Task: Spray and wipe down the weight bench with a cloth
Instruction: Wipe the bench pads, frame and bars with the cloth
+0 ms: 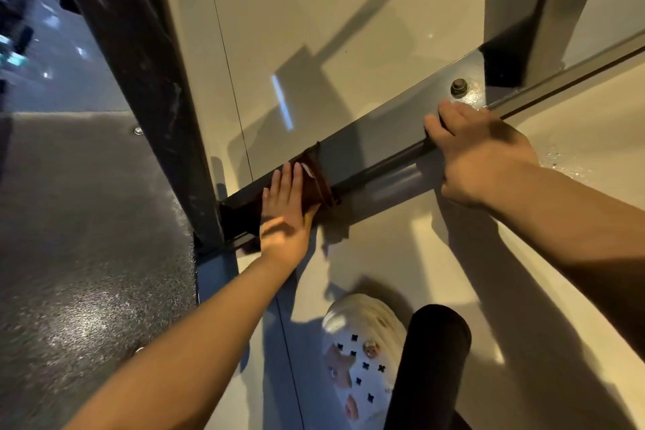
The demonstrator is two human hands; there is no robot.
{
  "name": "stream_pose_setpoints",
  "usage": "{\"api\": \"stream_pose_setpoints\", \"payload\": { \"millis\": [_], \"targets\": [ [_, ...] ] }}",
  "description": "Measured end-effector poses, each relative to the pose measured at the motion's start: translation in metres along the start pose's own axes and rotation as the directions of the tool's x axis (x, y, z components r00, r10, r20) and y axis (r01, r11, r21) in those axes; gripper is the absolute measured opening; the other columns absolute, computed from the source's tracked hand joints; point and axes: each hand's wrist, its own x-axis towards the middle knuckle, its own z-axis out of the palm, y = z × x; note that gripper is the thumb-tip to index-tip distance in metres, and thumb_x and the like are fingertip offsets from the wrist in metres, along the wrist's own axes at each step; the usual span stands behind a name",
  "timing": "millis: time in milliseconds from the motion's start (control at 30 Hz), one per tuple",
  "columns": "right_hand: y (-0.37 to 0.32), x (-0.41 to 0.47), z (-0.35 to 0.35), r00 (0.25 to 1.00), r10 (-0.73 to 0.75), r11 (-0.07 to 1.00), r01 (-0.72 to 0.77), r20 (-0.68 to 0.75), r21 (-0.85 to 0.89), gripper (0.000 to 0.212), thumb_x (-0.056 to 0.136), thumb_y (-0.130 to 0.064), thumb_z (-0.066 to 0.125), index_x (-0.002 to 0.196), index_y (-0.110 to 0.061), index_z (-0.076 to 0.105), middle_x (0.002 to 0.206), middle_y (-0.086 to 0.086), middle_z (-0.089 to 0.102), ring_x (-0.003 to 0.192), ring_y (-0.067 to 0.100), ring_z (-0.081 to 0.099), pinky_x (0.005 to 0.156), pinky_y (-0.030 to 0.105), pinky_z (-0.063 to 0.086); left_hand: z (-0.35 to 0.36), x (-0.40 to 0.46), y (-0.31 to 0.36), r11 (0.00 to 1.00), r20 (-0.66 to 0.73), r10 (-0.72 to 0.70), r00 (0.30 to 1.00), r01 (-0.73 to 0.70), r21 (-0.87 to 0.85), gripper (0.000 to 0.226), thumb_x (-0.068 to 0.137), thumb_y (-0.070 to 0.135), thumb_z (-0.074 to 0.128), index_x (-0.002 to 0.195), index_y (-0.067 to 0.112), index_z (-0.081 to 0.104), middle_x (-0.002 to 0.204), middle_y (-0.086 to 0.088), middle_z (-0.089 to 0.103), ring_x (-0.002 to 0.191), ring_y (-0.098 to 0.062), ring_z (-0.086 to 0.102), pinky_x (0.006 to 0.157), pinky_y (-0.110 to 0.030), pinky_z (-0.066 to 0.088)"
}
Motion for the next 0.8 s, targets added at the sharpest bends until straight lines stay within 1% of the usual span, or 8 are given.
{"api": "stream_pose_setpoints", "payload": {
  "millis": [133,233,333,433,467,567,700,800],
  "targets": [
    [-0.002,0.0,0.001,1.0,0.007,1.0,-0.007,0.006,0.02,0.081,0.082,-0.035,0.067,0.146,-0.015,0.021,0.151,0.01,0.023,0.14,0.025,0.026,0.109,0.037,0.033,-0.002,0.026,0.061,0.968,-0.054,0.244,0.968,-0.247,-0.044,0.071,0.1,0.039,0.044,0.153,0.017,0.002,0.162,-0.007,0.006,0.15,-0.024,0.001,0.118,-0.035,-0.005],
    [-0.002,-0.002,-0.003,1.0,0.007,0.999,-0.008,0.025,0.035,0.082,0.084,-0.033,0.067,0.148,-0.016,0.018,0.153,0.01,0.019,0.141,0.025,0.024,0.111,0.037,0.031,-0.005,0.027,0.055,0.921,-0.021,0.381,0.924,-0.381,-0.078,0.076,0.097,0.043,0.05,0.152,0.017,0.003,0.161,-0.004,0.003,0.149,-0.02,-0.001,0.118,-0.033,-0.005],
    [0.001,-0.002,-0.004,0.999,-0.006,0.999,0.005,0.034,0.037,0.079,0.084,-0.031,0.067,0.146,-0.017,0.02,0.152,0.009,0.019,0.138,0.025,0.026,0.11,0.037,0.032,-0.005,0.008,0.007,0.918,0.067,0.396,0.916,-0.396,-0.015,0.084,0.094,0.035,0.057,0.15,0.02,-0.004,0.159,0.002,-0.008,0.146,-0.014,-0.011,0.121,-0.038,-0.003],
    [0.003,-0.001,0.003,0.999,-0.027,0.999,0.027,-0.017,0.034,0.078,0.079,-0.03,0.068,0.141,-0.017,0.023,0.146,0.009,0.023,0.134,0.023,0.029,0.105,0.034,0.035,-0.013,-0.004,-0.044,0.908,0.219,0.398,0.891,-0.416,0.045,0.092,0.09,0.02,0.058,0.149,0.025,-0.012,0.159,0.005,-0.017,0.145,-0.013,-0.02,0.12,-0.033,-0.009],
    [0.003,0.0,0.006,0.999,-0.031,0.999,0.032,-0.031,0.041,0.079,0.078,-0.03,0.069,0.14,-0.017,0.022,0.145,0.009,0.022,0.134,0.023,0.028,0.104,0.034,0.035,-0.016,-0.004,-0.06,0.911,0.255,0.375,0.891,-0.405,0.076,0.096,0.088,0.011,0.059,0.149,0.028,-0.015,0.158,0.005,-0.018,0.146,-0.014,-0.019,0.121,-0.036,-0.004],
    [0.004,0.0,0.016,0.999,-0.028,0.998,0.031,-0.04,0.054,0.088,0.075,-0.032,0.07,0.143,-0.016,0.016,0.147,0.009,0.016,0.136,0.024,0.021,0.106,0.035,0.033,-0.012,-0.004,-0.089,0.917,0.197,0.33,0.923,-0.363,0.165,0.119,0.078,-0.01,0.066,0.149,0.036,-0.017,0.159,0.003,-0.006,0.146,-0.02,-0.001,0.117,-0.046,0.022],
    [0.004,0.0,0.019,0.999,-0.015,0.995,0.02,-0.046,0.102,0.089,0.077,-0.028,0.071,0.145,-0.017,0.014,0.15,0.008,0.012,0.138,0.024,0.017,0.108,0.036,0.032,-0.007,-0.011,-0.081,0.932,0.173,0.29,0.941,-0.319,0.173,0.111,0.077,-0.005,0.072,0.151,0.025,-0.005,0.158,-0.006,0.006,0.145,-0.028,0.012,0.114,-0.046,0.022],
    [0.002,0.0,0.019,0.999,-0.006,0.993,0.012,-0.05,0.118,0.09,0.076,-0.03,0.072,0.145,-0.017,0.014,0.15,0.008,0.013,0.139,0.023,0.017,0.107,0.035,0.034,-0.013,-0.001,-0.048,0.927,0.152,0.306,0.94,-0.331,0.18,0.093,0.088,0.014,0.069,0.149,0.017,-0.002,0.159,-0.012,0.006,0.146,-0.028,0.005,0.118,-0.04,0.008]
  ]
}}
